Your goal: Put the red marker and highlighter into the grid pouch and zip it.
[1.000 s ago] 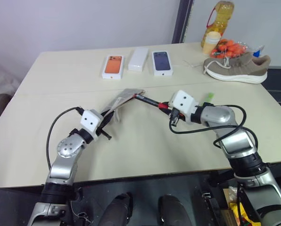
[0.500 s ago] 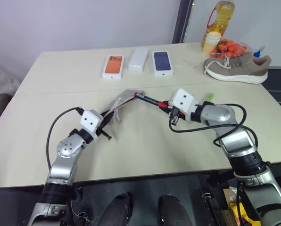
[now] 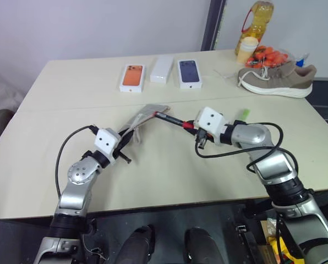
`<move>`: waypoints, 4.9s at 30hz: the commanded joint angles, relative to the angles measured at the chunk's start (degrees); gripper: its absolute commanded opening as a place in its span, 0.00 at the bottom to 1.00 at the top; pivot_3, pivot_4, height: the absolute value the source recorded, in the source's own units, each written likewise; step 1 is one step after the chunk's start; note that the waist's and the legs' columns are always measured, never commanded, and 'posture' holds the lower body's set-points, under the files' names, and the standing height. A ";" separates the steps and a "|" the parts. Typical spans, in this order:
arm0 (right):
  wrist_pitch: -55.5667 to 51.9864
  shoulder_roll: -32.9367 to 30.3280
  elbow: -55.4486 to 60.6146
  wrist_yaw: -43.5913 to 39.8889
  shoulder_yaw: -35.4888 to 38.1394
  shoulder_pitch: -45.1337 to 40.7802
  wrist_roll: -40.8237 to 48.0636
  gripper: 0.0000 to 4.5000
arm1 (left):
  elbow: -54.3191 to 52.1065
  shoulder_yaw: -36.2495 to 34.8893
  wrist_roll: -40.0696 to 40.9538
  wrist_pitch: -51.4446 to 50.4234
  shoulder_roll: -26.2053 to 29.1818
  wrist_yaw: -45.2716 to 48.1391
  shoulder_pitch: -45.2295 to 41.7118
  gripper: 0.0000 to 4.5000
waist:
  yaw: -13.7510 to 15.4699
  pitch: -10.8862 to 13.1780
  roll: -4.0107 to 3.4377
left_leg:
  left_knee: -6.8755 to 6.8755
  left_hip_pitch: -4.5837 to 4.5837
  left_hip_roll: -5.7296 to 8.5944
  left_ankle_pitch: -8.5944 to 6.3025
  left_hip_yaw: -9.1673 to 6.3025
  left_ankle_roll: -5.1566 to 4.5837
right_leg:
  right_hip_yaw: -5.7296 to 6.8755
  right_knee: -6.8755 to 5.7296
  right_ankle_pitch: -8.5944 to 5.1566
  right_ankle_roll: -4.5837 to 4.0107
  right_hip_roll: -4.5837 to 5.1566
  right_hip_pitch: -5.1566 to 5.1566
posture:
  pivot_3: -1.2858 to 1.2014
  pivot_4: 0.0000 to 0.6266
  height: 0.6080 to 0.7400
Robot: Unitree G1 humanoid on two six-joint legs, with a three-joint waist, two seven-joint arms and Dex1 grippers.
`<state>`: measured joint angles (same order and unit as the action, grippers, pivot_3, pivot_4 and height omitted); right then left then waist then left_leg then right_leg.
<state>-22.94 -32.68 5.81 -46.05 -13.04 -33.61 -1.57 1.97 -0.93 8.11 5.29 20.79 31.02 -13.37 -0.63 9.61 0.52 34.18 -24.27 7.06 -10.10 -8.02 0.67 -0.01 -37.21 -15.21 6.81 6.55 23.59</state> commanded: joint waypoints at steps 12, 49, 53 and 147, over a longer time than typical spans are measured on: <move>12.53 -6.03 1.39 -4.59 -6.76 -3.61 -8.95 0.06 | -6.25 3.91 0.22 1.02 3.16 7.35 0.98 0.00 | -0.02 0.01 0.00 | 0.00 0.00 0.01 0.00 0.01 0.00 | 0.00 0.02 0.00 0.00 0.00 0.00 | 0.52 0.24 1.00; -19.12 12.23 -25.24 37.93 33.90 -5.92 3.24 0.98 | 1.01 5.78 -3.92 -0.45 -4.47 -1.00 -3.78 0.00 | -0.18 0.01 0.00 | -0.02 0.04 0.03 0.01 0.05 0.00 | -0.03 -0.01 0.01 -0.01 0.01 -0.03 | 0.52 0.24 1.00; -16.13 13.28 -30.59 38.87 35.04 -7.55 6.01 0.86 | 0.86 5.53 -3.74 -0.52 -4.36 -0.96 -3.71 0.00 | -0.18 0.01 -0.01 | -0.01 0.06 0.02 0.02 0.05 -0.01 | -0.02 -0.02 0.01 -0.01 -0.01 -0.06 | 0.52 0.24 1.00; -2.27 -6.58 8.42 -2.51 2.99 4.85 7.02 0.19 | -2.06 5.18 0.04 1.31 -0.43 7.33 -2.86 0.00 | 0.08 0.04 0.01 | 0.02 0.06 0.02 -0.02 0.02 -0.04 | 0.03 0.10 -0.04 0.06 0.07 -0.14 | 0.52 0.24 1.00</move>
<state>-26.60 -38.84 10.69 -47.91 -9.70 -26.89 6.18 3.37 3.84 7.37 5.49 19.95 37.51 -16.00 -0.55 9.65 0.54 34.20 -24.22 7.08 -10.12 -8.00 0.63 0.03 -37.11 -15.25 6.86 6.63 23.46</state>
